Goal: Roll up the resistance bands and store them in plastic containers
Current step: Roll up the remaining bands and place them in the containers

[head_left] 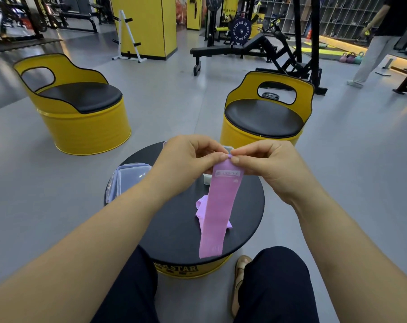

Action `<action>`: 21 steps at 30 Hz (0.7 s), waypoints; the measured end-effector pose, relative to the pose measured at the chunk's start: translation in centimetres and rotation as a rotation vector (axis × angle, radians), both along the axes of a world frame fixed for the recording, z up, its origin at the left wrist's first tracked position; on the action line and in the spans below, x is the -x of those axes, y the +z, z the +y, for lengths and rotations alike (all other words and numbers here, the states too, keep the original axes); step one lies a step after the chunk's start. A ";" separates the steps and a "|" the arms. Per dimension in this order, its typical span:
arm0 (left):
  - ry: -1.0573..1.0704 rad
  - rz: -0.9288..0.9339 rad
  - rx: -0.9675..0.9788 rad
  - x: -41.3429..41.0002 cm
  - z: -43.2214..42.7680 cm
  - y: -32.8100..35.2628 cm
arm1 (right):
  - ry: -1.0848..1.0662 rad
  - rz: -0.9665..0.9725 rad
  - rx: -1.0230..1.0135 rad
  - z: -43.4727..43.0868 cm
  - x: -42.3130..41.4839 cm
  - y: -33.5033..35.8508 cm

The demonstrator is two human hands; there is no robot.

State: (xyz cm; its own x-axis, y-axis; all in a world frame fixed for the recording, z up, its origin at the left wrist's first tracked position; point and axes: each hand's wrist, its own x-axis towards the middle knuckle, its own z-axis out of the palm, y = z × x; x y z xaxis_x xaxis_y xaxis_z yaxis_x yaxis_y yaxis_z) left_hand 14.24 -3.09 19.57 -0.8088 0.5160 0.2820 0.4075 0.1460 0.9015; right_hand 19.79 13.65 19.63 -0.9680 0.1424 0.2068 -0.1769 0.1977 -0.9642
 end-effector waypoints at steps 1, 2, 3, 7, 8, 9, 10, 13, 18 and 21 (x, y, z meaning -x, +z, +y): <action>-0.011 -0.015 -0.009 0.0 0.0 0.1 | 0.001 0.000 0.000 0.0 0.0 0.0; -0.024 -0.045 -0.025 0.0 -0.1 0.1 | 0.004 -0.002 -0.005 0.0 -0.1 0.1; -0.038 -0.084 -0.041 0.0 -0.2 0.2 | 0.006 -0.001 -0.012 0.1 -0.1 0.1; -0.075 -0.219 -0.080 -0.1 -0.3 0.5 | 0.025 0.008 -0.033 0.1 -0.3 0.2; -0.070 -0.236 -0.078 -0.1 -0.3 0.5 | 0.028 0.012 -0.044 0.1 -0.4 0.2; -0.064 -0.249 -0.074 -0.1 -0.2 0.5 | 0.027 0.016 -0.057 0.1 -0.4 0.1; -0.056 -0.260 -0.070 -0.1 -0.2 0.4 | 0.023 0.018 -0.070 0.1 -0.4 0.1; -0.026 -0.266 -0.069 -0.1 0.0 0.2 | -0.002 0.028 -0.086 0.0 -0.4 -0.2; 0.026 -0.232 -0.109 -0.3 0.2 -0.1 | 0.010 -0.037 0.051 -0.1 -0.6 -0.5; 0.040 -0.205 -0.128 -0.4 0.3 -0.1 | -0.026 -0.054 0.085 -0.5 -0.5 -0.8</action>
